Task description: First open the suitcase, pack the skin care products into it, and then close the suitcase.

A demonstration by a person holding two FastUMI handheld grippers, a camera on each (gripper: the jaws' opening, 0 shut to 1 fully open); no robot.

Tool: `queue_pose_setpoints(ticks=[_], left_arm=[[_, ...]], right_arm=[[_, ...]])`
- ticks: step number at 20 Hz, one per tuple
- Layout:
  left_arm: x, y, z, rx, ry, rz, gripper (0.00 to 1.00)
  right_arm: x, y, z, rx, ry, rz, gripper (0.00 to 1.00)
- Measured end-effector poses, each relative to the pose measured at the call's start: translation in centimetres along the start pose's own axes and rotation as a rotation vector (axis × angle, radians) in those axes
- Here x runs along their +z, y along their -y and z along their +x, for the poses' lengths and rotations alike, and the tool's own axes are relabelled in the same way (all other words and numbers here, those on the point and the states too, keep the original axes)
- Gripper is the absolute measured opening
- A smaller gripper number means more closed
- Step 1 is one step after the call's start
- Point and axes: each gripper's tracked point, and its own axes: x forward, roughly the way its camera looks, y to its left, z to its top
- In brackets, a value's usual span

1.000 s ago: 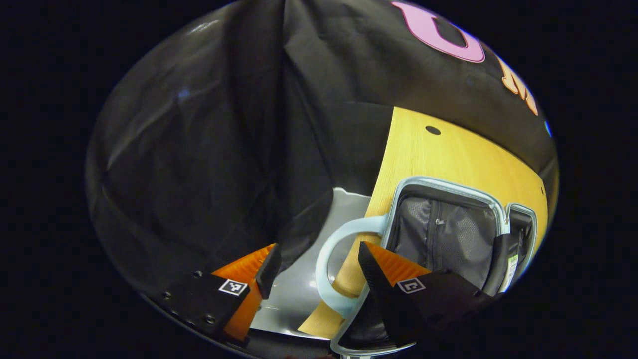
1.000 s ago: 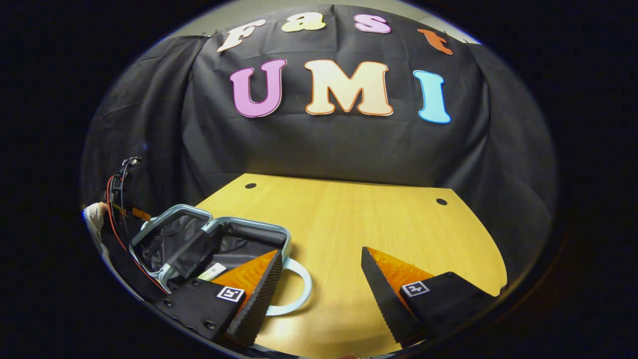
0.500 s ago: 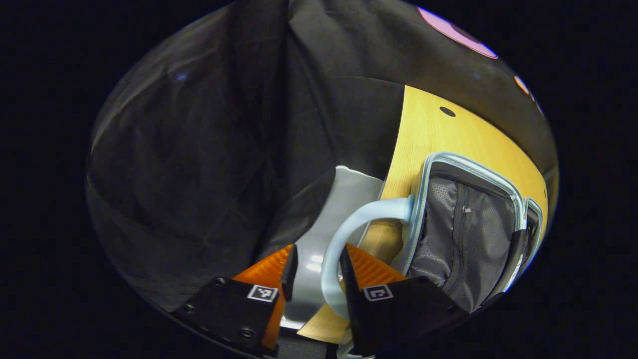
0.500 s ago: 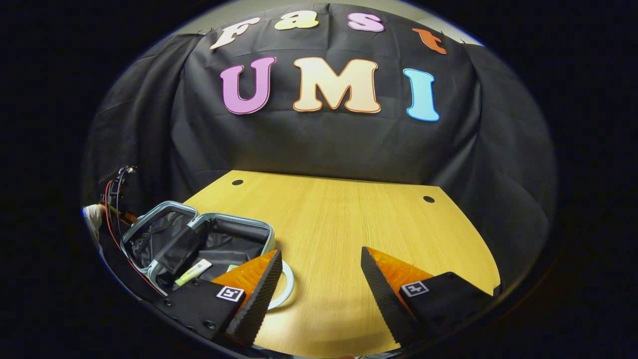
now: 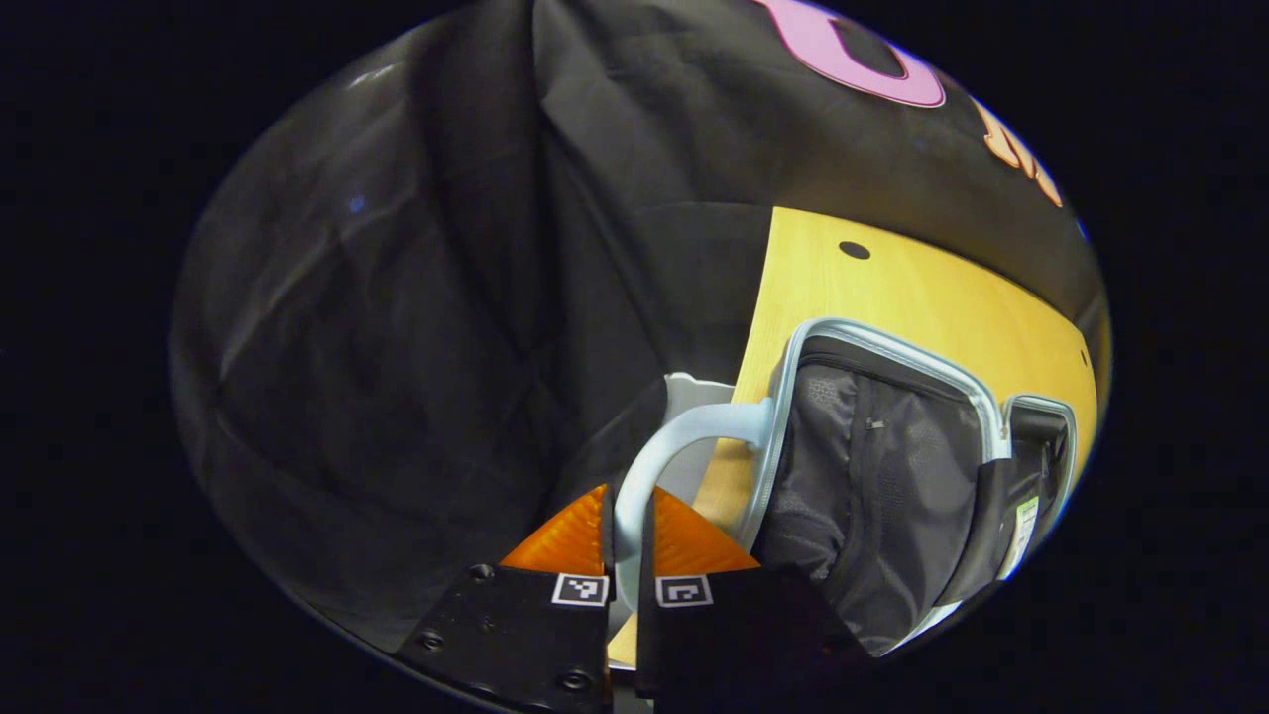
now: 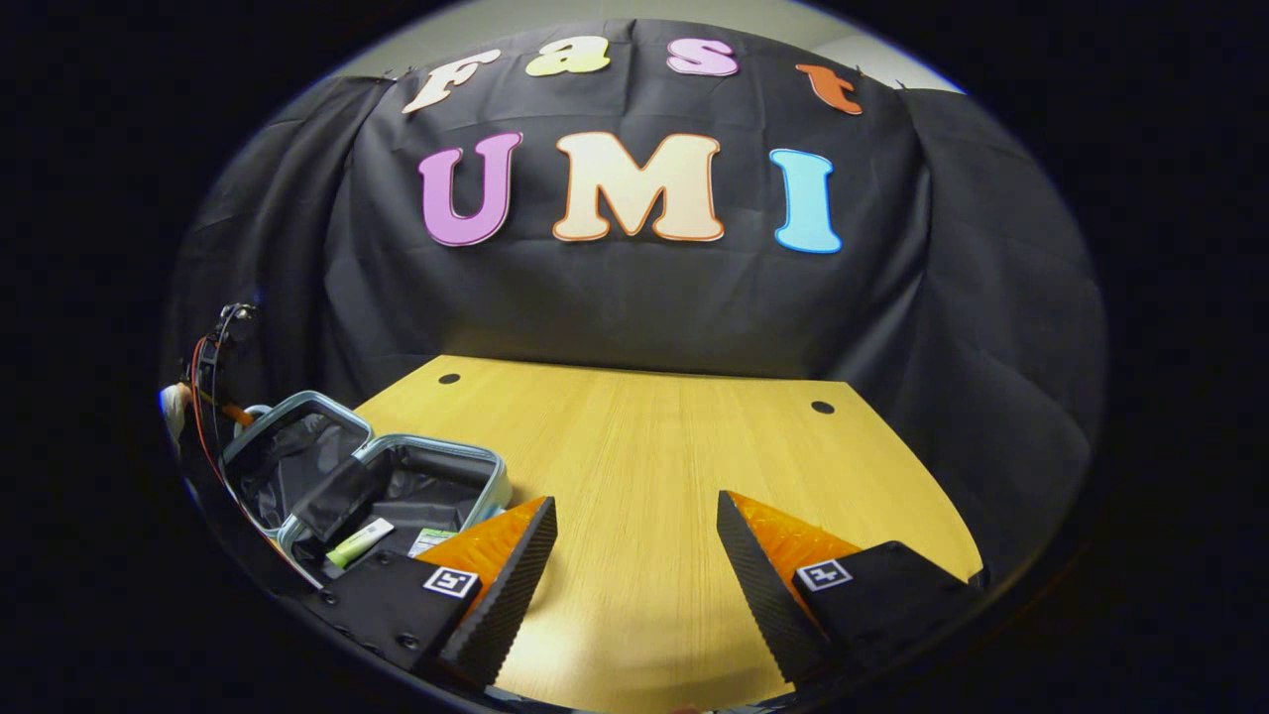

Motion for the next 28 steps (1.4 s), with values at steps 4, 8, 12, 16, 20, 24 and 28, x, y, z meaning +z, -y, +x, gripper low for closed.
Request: queue_pose_setpoints(ticks=[4,8,12,16,20,24,28], left_arm=[[2.3,0.7,-4.3,0.025,0.084,0.043,0.02],[4.7,3.0,-9.4,0.052,0.161,0.057,0.02],[6.3,6.1,-14.1,0.06,0.213,0.114,0.01],[7.8,10.1,-17.8,0.043,0.27,0.146,0.01],[8.2,14.0,-20.7,0.027,0.303,0.168,0.01],[8.0,17.9,-23.0,-0.026,0.341,0.171,0.01],[7.8,22.3,-24.6,-0.108,0.375,0.148,0.01]], right_arm=[[1.0,1.9,-0.6,0.015,0.061,-0.022,1.0],[1.5,3.5,-0.3,0.064,0.082,-0.041,1.0],[2.5,5.5,-0.3,0.113,0.093,-0.034,1.0],[2.5,7.7,0.0,0.134,0.089,-0.011,1.0],[2.7,8.8,-0.3,0.157,0.095,0.003,1.0],[2.7,9.4,-0.6,0.172,0.102,0.005,1.0],[2.8,10.0,-0.8,0.182,0.098,0.025,1.0]])
